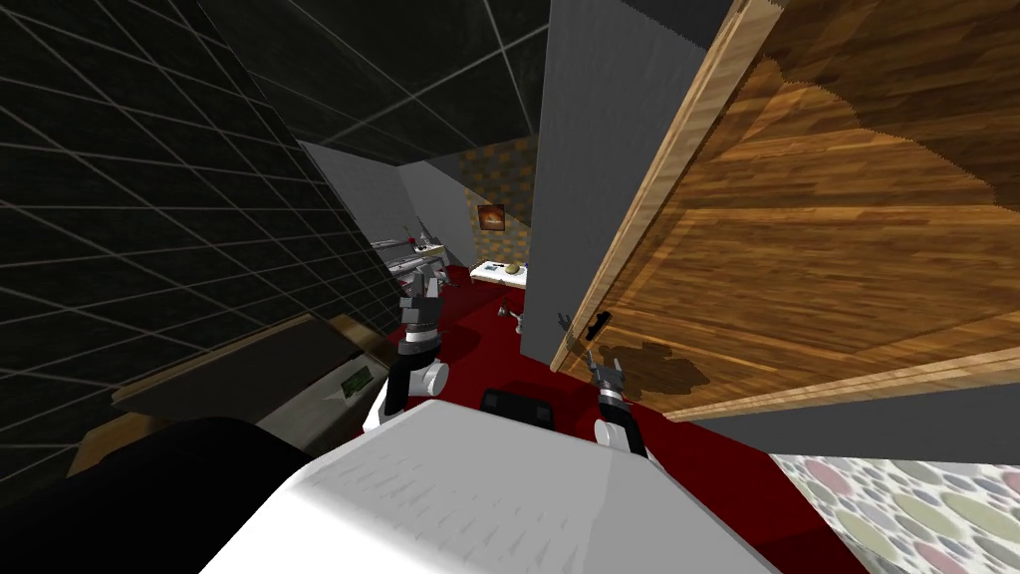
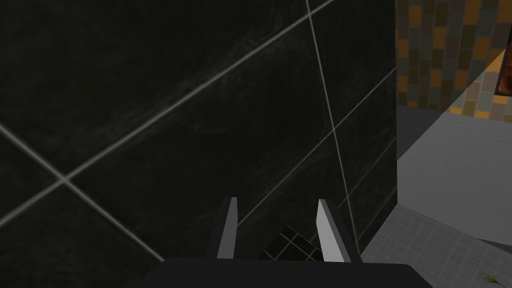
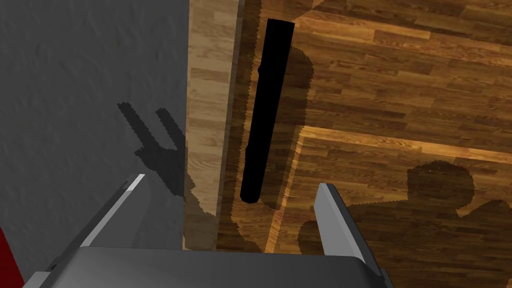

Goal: Pull the door open

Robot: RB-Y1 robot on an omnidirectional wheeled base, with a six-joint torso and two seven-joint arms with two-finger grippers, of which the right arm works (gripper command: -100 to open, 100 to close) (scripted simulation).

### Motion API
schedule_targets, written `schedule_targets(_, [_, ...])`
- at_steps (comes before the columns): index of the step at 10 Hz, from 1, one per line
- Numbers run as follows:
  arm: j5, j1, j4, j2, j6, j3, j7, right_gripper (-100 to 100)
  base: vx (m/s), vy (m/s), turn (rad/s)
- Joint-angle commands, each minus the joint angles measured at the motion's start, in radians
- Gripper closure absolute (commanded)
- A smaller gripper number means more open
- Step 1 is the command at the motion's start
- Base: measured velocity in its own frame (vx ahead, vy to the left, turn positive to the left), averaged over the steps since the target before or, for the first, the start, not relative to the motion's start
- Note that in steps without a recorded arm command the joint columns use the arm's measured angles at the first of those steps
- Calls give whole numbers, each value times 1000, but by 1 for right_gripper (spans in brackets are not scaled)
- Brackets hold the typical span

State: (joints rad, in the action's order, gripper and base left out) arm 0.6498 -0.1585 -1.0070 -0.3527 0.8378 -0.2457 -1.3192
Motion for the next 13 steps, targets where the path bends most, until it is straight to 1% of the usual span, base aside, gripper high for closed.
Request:
schedule_targets(1, [17, 17, 46, -10, 11, -9, -38, -100, 38, -42, 110])
schedule_targets(3, [38, 29, 88, -21, 19, -19, -76, -100, 48, -60, 107])
schedule_targets(4, [38, 29, 88, -21, 19, -19, -76, -100, 19, -42, 24])
schedule_targets(5, [46, 33, 103, -25, 22, -23, -91, -100, 11, -24, 48])
schedule_targets(6, [60, 41, 132, -32, 27, -30, -116, -100, 20, -34, 118])
schedule_targets(7, [68, 46, 147, -36, 30, -34, -131, -100, 39, -53, 117])
schedule_targets(8, [63, 49, 137, -30, 24, -29, -115, -100, 19, -27, 22])
schedule_targets(11, [67, 53, 155, -27, 31, -19, -120, -100, 176, -54, 53])
schedule_targets(13, [69, 56, 169, -24, 38, -11, -122, -100, 197, -95, 72])
